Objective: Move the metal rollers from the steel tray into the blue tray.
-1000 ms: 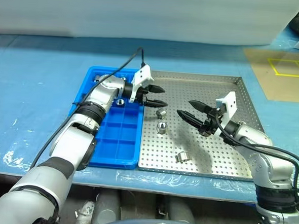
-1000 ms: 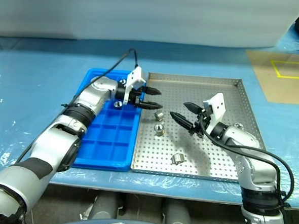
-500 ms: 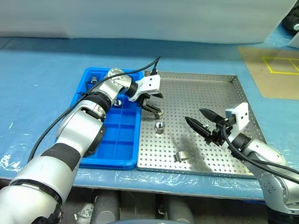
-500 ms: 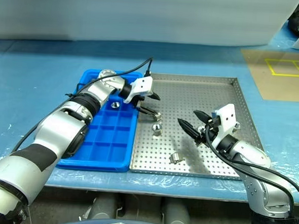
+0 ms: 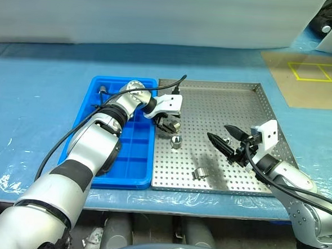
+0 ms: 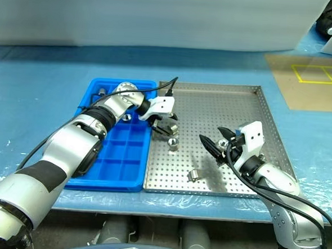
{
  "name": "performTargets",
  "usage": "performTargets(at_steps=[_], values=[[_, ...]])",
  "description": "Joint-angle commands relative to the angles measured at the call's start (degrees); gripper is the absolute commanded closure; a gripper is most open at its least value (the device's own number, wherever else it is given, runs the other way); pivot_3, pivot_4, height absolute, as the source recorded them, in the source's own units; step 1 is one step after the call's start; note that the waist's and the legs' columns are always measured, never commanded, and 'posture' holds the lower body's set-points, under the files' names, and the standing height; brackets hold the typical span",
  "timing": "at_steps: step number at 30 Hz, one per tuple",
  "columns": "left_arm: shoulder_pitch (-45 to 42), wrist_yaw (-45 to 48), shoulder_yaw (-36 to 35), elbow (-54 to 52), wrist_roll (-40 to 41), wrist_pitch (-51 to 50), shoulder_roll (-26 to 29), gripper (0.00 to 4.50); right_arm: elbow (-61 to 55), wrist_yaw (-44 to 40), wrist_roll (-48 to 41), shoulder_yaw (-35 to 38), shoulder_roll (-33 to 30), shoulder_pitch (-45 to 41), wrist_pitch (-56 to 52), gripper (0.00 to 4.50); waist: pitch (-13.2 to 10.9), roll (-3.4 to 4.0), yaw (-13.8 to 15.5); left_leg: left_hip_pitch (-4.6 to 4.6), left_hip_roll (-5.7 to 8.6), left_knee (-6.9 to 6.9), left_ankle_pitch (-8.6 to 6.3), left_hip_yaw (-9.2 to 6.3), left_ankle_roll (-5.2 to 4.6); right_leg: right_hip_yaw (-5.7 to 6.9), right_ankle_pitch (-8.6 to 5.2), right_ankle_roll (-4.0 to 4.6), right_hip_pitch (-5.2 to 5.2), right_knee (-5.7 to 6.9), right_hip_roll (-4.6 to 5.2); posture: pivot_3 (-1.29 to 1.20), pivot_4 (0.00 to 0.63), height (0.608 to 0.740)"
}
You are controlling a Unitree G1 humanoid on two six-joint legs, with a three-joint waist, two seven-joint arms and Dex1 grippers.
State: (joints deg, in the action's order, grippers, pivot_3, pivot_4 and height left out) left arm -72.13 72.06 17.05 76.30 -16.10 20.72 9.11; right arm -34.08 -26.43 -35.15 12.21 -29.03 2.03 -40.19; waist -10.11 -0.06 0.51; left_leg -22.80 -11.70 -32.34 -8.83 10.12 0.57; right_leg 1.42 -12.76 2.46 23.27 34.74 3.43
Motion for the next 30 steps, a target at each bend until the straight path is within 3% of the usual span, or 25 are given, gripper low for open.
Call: performTargets(at_steps=[1, 9, 14, 26, 30], values=[[0.22, -1.10, 0.16, 0.17, -1.16, -0.27, 0.46, 1.16, -2.59, 0.60, -0.22, 0.90, -0.09, 0.43, 1.19, 0.80, 0.00, 0.00, -0.02, 0.00, 0.00, 0.01, 0.00, 0.00, 0.00, 0.00, 0.00, 0.00, 0.00, 0.00, 0.00, -0.53, 0.150, 0.740], [1.62, -1.52, 0.09, 0.38, -1.97, -1.70, -0.47, 1.16, -2.41, 1.66, 0.63, 0.59, 0.00, 0.73, 1.63, 0.80, 0.01, 0.01, -0.51, 0.37, 0.01, 0.02, -0.01, 0.00, 0.01, -0.01, -0.01, -0.01, -0.33, -0.03, 0.02, -0.54, 0.150, 0.740], [2.09, -2.42, 0.35, 0.38, -2.44, -2.19, -0.65, 2.41, -2.31, 2.15, 0.91, 0.55, 0.16, 1.02, 1.90, 0.75, 0.01, 0.01, -1.03, 0.54, 0.05, 0.04, -0.01, 0.00, 0.01, -0.01, -0.02, -0.03, -0.50, -0.07, 0.09, -0.54, 0.150, 0.740], [2.55, -0.68, 0.58, 0.47, -3.35, -3.28, -0.24, 2.41, -1.91, 3.22, 1.77, 0.36, 0.53, 0.97, 2.54, 0.75, 0.00, 0.01, -2.10, 0.54, 0.04, 0.15, -0.02, 0.00, 0.00, -0.04, -0.02, -0.02, -0.42, -0.17, -0.01, -0.54, 0.150, 0.740], [2.50, -1.62, 0.14, 0.40, -3.26, -3.73, 0.28, 3.12, -1.31, 3.40, 2.45, 0.20, 0.80, 0.61, 2.92, 0.75, 0.00, 0.01, -2.70, 0.53, 0.04, 0.15, -0.03, -0.01, -0.02, -0.05, -0.02, -0.03, -0.42, -0.20, 0.00, -0.53, 0.150, 0.740]])
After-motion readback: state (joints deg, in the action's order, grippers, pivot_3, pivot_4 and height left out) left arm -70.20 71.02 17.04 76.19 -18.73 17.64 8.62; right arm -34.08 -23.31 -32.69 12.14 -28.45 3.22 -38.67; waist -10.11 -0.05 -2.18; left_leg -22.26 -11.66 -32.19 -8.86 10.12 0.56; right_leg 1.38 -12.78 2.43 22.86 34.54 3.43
